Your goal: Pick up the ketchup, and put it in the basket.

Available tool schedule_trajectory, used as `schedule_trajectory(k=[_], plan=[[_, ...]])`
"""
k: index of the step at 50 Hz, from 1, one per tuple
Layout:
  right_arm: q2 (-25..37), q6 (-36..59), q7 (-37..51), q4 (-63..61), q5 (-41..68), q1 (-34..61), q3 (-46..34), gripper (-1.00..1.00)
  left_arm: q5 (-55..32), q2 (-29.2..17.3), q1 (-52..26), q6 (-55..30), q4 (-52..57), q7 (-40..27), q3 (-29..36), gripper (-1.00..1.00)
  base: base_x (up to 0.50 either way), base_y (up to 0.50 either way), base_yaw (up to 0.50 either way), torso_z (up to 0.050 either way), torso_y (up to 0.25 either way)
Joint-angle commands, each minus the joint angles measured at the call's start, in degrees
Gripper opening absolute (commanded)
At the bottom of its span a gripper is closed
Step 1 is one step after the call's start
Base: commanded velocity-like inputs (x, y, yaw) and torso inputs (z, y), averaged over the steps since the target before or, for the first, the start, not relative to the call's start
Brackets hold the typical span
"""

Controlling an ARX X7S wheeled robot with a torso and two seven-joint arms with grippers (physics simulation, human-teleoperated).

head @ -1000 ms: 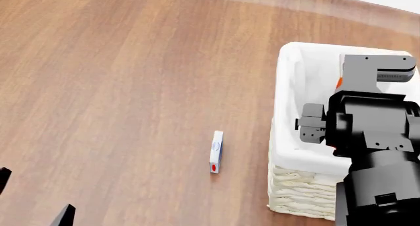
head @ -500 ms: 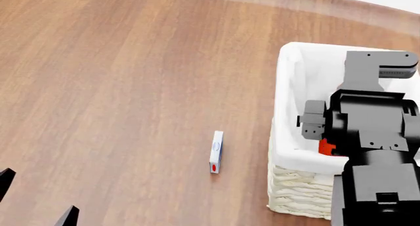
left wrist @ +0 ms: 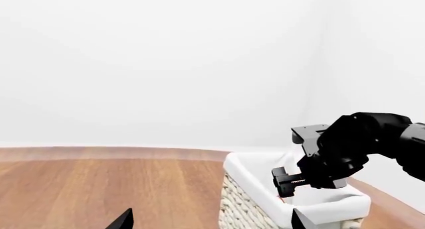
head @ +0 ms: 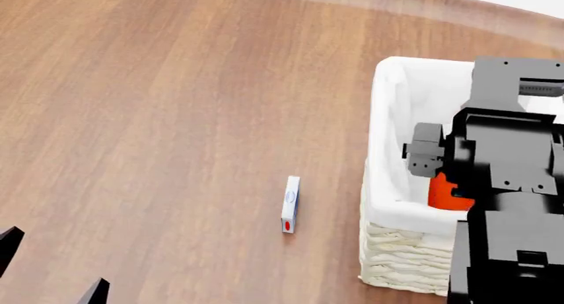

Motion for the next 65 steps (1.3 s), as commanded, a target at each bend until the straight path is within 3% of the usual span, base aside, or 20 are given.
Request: schedule_trajectory(k=[1,17,28,39,45,52,57,65], plan=[[0.17,0.75,-0.95,-0.45,-1.45,1.84,1.52,1.00,0.01,-0.27,0.08,0.13,0.64,-0.23,0.02,1.00,0.00,0.00,0.00,0.000,0.000],[1.95,17.44,0.32,-25.33,0.46,-3.93,2.74,1.00,-0.04,-0.80,0.00,0.05,2.47,-0.89,0.13,1.00,0.00,0.00,0.00,0.000,0.000],[3.46,31.40,0.97,-48.92,3.46,-9.13,5.37,1.00,0.54,-0.85,-0.47,-1.03,3.87,-1.45,1.39,1.00,0.00,0.00,0.00,0.000,0.000],[4.02,37.42,4.04,-71.83,4.50,-16.90,10.45,1.00,0.53,-1.06,-0.78,-1.28,4.39,-1.93,1.71,1.00,0.00,0.00,0.00,0.000,0.000],[2.77,37.58,6.06,-84.99,4.63,-21.97,11.43,1.00,0.72,-1.02,-1.25,-1.86,4.55,-2.13,2.35,1.00,0.00,0.00,0.00,0.000,0.000],[1.88,32.05,5.29,-97.02,6.07,-29.92,11.22,1.00,0.97,-0.90,-1.58,-1.93,4.18,-1.94,2.89,1.00,0.00,0.00,0.00,0.000,0.000],[-0.65,27.44,3.70,-104.27,8.38,-35.27,15.28,1.00,1.21,-0.85,-1.57,-1.79,3.92,-1.75,3.18,1.00,0.00,0.00,0.00,0.000,0.000],[1.07,19.99,2.75,-116.89,8.31,-45.89,12.06,1.00,1.63,-0.40,-2.42,-2.36,3.66,-1.60,4.26,1.00,0.00,0.00,0.00,0.000,0.000]])
